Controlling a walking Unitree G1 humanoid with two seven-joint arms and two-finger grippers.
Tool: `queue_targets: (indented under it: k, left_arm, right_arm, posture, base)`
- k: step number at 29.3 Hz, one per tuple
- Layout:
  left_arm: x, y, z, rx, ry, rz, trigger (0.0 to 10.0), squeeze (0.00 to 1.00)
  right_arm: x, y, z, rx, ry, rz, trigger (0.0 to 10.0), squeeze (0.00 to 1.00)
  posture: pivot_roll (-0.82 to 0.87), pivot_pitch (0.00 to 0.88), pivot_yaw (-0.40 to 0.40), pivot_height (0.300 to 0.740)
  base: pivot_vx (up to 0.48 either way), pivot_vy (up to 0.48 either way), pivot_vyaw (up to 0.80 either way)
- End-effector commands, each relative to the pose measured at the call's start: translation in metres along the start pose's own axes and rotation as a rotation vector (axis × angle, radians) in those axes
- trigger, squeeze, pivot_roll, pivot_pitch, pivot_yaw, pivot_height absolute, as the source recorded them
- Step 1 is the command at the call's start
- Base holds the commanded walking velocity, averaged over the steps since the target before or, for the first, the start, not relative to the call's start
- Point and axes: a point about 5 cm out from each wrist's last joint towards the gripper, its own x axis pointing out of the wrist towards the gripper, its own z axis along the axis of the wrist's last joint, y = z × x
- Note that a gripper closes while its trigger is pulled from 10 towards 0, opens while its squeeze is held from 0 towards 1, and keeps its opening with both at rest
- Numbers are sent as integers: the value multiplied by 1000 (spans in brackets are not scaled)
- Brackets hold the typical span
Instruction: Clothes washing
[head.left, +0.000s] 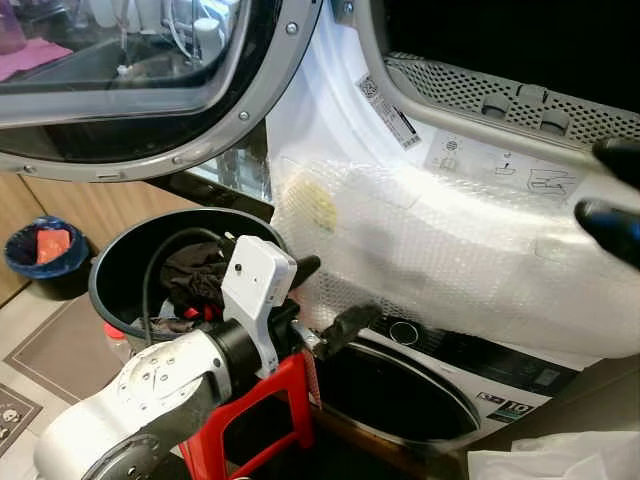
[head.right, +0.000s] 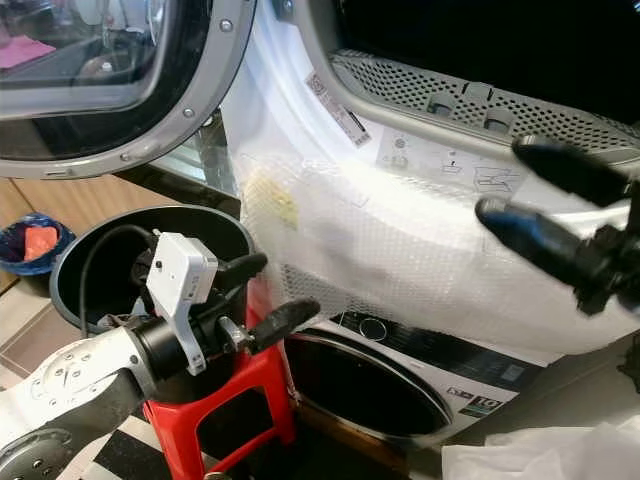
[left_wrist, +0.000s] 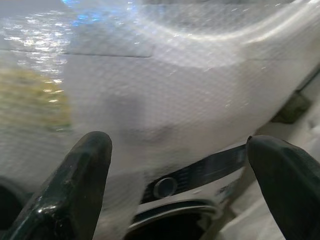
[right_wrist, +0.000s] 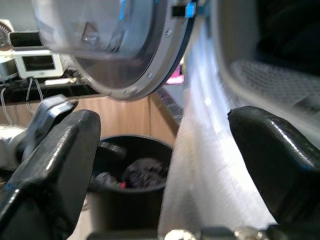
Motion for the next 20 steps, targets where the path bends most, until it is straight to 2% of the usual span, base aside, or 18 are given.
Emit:
queue_targets:
  k: [1, 4, 5, 6, 9, 13, 14, 17, 18, 20]
  left_arm:
    - [-3, 4, -2, 42, 16, 49, 10000, 0]
    - [-7, 12, -7, 80, 48, 123, 10000, 0]
    - [-10, 17, -11, 69, 67, 170, 10000, 0]
    - [-10, 17, -11, 69, 67, 170, 10000, 0]
    - [-23, 30, -23, 69, 138, 293, 10000, 0]
    - [-37, 45, -31, 69, 186, 418, 10000, 0]
    - [-37, 45, -31, 69, 186, 418, 10000, 0]
    - [-49, 57, -34, 38, 200, 481, 10000, 0]
    - [-55, 65, -36, 39, 207, 512, 10000, 0]
    - [-59, 73, -35, 4, 191, 551, 10000, 0]
  right_arm:
    - [-2, 9, -1, -21, 4, 10, 10000, 0]
    - [-4, 10, -10, 9, 31, 2, 10000, 0]
    - [-6, 11, -15, 22, 48, -9, 10000, 0]
    - [-6, 11, -15, 22, 48, -9, 10000, 0]
    - [-7, 17, -32, 67, 83, -21, 10000, 0]
    - [-5, 20, -42, 96, 80, -30, 10000, 0]
    - [-5, 20, -42, 96, 80, -30, 10000, 0]
    - [-2, 25, -57, 143, 114, -23, 10000, 0]
    - [2, 27, -66, 170, 149, -19, 10000, 0]
    - [8, 27, -72, 178, 149, -28, 10000, 0]
  posture:
    - [-15, 166, -66, 740]
    - [-14, 163, -66, 740]
    - [-9, 161, -66, 740]
    - [-9, 161, -66, 740]
    - [2, 159, -68, 740]
    - [16, 157, -71, 740]
    - [16, 157, -71, 740]
    - [38, 154, -80, 740]
    - [41, 155, -82, 740]
    - [40, 154, -82, 740]
  base:
    - [0, 0, 0]
    - [0, 0, 0]
    - [0, 0, 0]
    - [0, 0, 0]
    - [0, 0, 0]
    - [0, 0, 0]
    - [0, 0, 0]
    - [0, 0, 0]
    - [0, 0, 0]
    - [0, 0, 0]
